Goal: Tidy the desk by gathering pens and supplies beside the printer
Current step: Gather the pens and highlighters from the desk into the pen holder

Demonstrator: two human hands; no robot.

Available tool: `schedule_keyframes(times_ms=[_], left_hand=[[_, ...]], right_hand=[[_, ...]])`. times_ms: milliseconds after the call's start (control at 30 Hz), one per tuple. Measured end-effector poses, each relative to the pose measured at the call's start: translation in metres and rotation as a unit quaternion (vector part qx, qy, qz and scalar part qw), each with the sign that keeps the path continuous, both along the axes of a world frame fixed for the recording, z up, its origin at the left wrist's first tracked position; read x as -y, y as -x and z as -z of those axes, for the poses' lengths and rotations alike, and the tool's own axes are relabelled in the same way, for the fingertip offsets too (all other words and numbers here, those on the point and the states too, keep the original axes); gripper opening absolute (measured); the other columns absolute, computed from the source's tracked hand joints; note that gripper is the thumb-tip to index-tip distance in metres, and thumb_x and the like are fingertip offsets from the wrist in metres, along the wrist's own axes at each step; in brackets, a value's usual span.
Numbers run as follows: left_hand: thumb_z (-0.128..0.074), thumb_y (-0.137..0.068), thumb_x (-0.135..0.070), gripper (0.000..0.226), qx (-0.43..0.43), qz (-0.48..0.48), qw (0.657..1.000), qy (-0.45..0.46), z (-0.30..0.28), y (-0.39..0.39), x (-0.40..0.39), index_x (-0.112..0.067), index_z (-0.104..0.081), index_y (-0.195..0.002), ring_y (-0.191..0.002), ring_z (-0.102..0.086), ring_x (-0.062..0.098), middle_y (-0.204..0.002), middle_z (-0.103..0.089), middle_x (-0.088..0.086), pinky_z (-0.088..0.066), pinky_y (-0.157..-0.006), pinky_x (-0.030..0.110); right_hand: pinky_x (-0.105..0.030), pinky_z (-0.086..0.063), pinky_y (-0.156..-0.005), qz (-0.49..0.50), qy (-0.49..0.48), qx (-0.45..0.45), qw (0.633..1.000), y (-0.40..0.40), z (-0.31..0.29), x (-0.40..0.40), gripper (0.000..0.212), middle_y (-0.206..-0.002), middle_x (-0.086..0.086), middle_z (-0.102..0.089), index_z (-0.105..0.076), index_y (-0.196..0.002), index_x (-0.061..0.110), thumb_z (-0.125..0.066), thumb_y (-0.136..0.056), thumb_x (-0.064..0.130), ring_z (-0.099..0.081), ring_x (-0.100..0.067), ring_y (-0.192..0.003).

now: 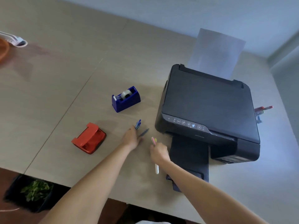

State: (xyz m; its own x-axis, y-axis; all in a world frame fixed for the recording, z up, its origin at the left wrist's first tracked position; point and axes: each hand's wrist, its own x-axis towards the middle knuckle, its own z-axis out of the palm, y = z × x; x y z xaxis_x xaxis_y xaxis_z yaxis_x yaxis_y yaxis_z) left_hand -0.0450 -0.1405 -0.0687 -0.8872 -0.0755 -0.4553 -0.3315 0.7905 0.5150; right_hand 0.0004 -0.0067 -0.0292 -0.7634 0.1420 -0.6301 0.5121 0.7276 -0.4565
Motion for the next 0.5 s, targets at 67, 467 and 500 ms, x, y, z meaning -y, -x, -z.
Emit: schedule_keyframes(times_ms=[67, 467, 500], left_hand=[[-0.067, -0.084, -0.025, 0.049, 0.008, 0.032, 0.999, 0.032, 0.007, 0.003, -0.006, -0.001, -0.047, -0.122, -0.110, -0.058, 0.039, -0.123, -0.056, 0.021, -0.047, -0.086, 0.040], [-0.046, -0.096, -0.009, 0.023, -0.053, -0.087, 0.993, 0.053, 0.003, -0.009, 0.002, 0.009, -0.053, -0.109, -0.086, -0.066, 0.045, -0.095, -0.065, 0.032, -0.048, -0.070, 0.044], [-0.044, -0.097, -0.011, 0.021, -0.074, -0.122, 0.990, 0.014, -0.008, -0.007, 0.000, 0.007, -0.052, -0.105, -0.081, -0.064, 0.045, -0.088, -0.063, 0.032, -0.046, -0.066, 0.043]], right_hand=[[-0.030, -0.030, -0.046, -0.028, 0.029, -0.039, 0.998, 0.001, -0.011, -0.014, 0.033, -0.060, -0.004, -0.044, -0.036, -0.059, 0.013, -0.037, -0.093, 0.017, -0.041, -0.019, -0.051], [-0.028, -0.040, -0.072, -0.132, 0.154, -0.288, 0.936, -0.001, -0.153, -0.101, 0.041, -0.066, -0.005, -0.045, -0.044, -0.072, 0.001, -0.038, -0.100, 0.029, -0.044, -0.021, -0.084], [-0.024, -0.040, -0.071, -0.109, 0.159, -0.294, 0.936, 0.003, -0.164, -0.118, 0.038, -0.069, -0.003, -0.048, -0.051, -0.076, 0.002, -0.042, -0.099, 0.030, -0.046, -0.018, -0.082]])
